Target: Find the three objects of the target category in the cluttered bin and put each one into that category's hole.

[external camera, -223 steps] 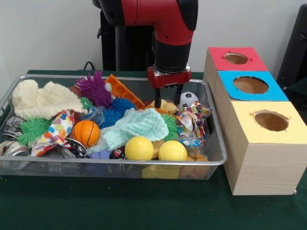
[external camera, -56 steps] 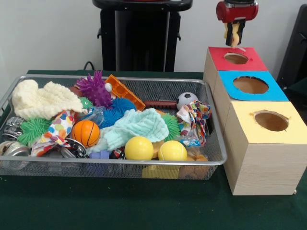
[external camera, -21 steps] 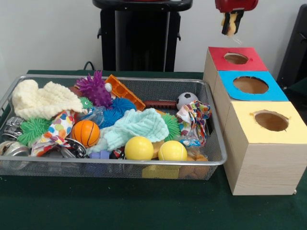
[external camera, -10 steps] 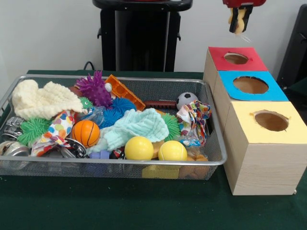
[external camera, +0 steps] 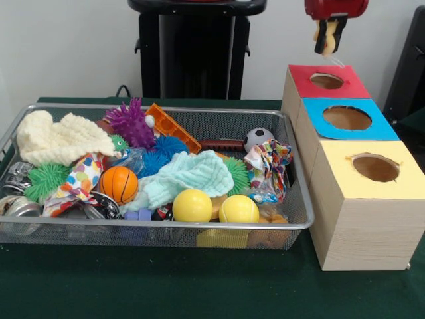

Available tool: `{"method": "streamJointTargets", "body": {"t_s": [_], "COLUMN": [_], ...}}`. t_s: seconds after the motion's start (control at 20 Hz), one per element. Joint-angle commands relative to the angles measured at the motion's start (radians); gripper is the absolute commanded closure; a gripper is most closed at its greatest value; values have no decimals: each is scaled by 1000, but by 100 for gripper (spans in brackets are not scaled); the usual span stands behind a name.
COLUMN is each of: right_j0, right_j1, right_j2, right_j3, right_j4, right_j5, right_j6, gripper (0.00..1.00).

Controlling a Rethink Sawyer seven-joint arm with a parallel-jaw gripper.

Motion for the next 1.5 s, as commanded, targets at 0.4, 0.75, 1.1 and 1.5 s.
{"method": "streamJointTargets", "body": {"t_s": [0.4,0.75,1.1,1.5], "right_j0": [-28,-14,12,46], "right_j1": [148,176,195,249], "right_j2": [59,52,38,32], "right_j3": [-83,-106,-114,-120], "right_j4": [19,29,36,59], "right_j5": [-159,-177,-193,-260], "right_j6": [177,186,208,237], "gripper": [100,100,100,100]}}
